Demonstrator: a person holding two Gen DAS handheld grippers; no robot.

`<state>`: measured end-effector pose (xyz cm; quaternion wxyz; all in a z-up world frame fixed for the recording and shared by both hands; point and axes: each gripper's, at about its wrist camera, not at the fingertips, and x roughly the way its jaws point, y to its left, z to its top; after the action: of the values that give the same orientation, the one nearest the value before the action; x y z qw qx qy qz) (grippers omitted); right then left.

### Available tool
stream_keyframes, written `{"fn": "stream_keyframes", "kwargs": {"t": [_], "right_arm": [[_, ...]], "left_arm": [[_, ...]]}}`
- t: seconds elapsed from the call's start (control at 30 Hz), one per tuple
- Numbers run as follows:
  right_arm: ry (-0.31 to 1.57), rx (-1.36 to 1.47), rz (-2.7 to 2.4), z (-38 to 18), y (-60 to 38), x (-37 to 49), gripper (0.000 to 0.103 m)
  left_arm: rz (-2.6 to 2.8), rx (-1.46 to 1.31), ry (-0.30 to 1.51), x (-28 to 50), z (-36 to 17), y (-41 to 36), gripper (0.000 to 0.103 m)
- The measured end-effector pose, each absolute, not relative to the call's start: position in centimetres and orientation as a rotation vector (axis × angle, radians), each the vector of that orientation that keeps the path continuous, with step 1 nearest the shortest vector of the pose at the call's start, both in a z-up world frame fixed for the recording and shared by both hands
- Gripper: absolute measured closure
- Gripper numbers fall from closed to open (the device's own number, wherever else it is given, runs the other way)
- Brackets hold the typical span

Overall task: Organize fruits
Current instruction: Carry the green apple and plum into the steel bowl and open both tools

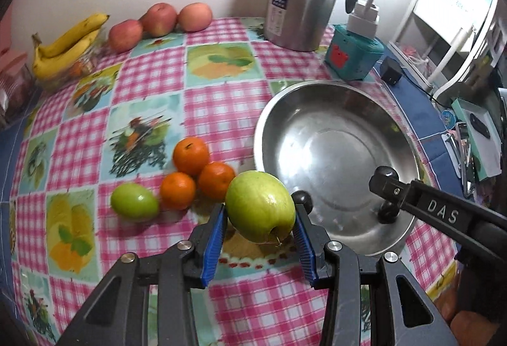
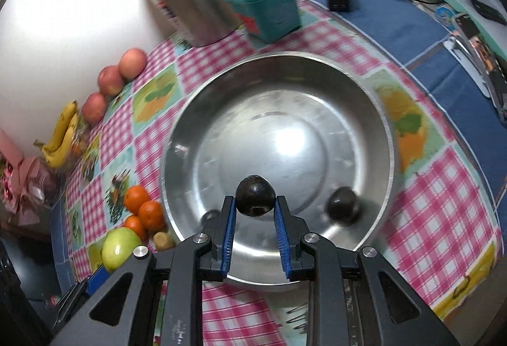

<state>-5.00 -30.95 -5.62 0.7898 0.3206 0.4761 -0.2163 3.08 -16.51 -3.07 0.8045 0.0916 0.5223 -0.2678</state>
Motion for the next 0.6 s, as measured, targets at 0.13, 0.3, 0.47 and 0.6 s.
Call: {"fn": "stream_keyframes", "kwargs": {"t": [0.13, 0.3, 0.47, 0.6], "right_arm": [[1.022, 0.682, -0.481, -5.6, -31.7, -5.1, 0.078], [1.018, 0.693, -0.490, -5.8, -32.3, -4.5, 0.077], [1.029, 0.695, -0.508, -6.3, -32.9, -4.0, 0.077], [1.033, 0.694, -0.524, -6.6, -33.2, -3.9, 0.078]], "left_arm": [[-0.605, 0.208, 1.119, 3.6, -3.1, -18.2, 0.058], [-0.612, 0.246, 1.091, 4.6, -3.4, -19.8, 0.058], [-0.608, 0.261, 1.104, 5.9, -4.6, -21.1, 0.058], [-0.607, 0.278, 1.106, 6.3, -5.4, -22.0, 0.058]]}}
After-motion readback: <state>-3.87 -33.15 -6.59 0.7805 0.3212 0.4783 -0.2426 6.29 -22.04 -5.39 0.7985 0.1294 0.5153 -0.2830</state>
